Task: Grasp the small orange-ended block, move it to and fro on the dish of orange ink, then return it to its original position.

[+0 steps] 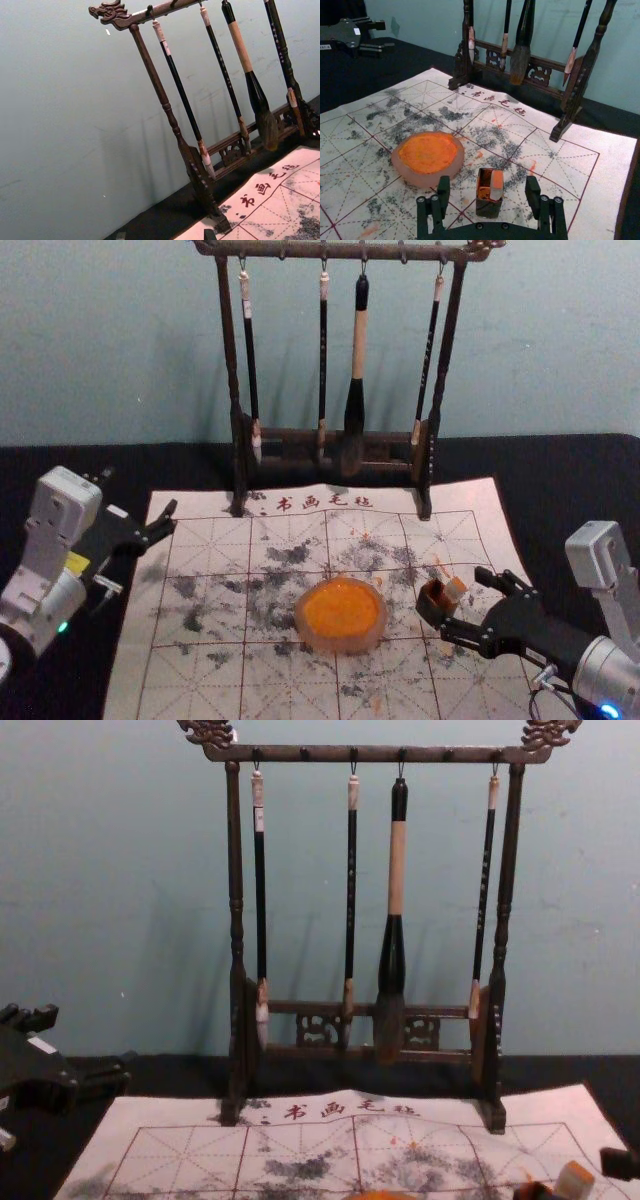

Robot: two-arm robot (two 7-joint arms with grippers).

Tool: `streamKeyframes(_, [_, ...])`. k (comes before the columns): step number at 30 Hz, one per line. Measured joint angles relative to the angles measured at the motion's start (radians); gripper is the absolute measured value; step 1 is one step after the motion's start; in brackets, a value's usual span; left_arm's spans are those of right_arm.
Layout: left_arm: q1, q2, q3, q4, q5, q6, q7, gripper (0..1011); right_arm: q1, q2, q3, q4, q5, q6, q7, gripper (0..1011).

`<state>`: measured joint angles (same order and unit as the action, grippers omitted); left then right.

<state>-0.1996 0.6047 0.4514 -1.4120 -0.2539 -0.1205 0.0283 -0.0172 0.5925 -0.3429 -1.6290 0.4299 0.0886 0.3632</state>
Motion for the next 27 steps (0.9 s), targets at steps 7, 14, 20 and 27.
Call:
streamKeyframes(7, [0.0, 0.0, 0.0, 0.0, 0.0, 0.0, 0.0, 1010, 0.0, 0.0, -0.001, 0.0, 0.001, 0.0, -0.001, 746])
streamKeyframes(14, [0.0, 0.0, 0.0, 0.0, 0.0, 0.0, 0.0, 1010, 0.0, 0.001, -0.001, 0.0, 0.002, 0.0, -0.002, 504])
streamKeyframes(20, [0.0, 0.0, 0.0, 0.0, 0.0, 0.0, 0.0, 1010, 0.0, 0.001, -0.001, 0.0, 0.002, 0.0, -0.002, 343])
streamKeyframes(27, [0.0, 0.0, 0.0, 0.0, 0.0, 0.0, 0.0, 1010, 0.0, 0.001, -0.001, 0.0, 0.002, 0.0, -0.002, 109])
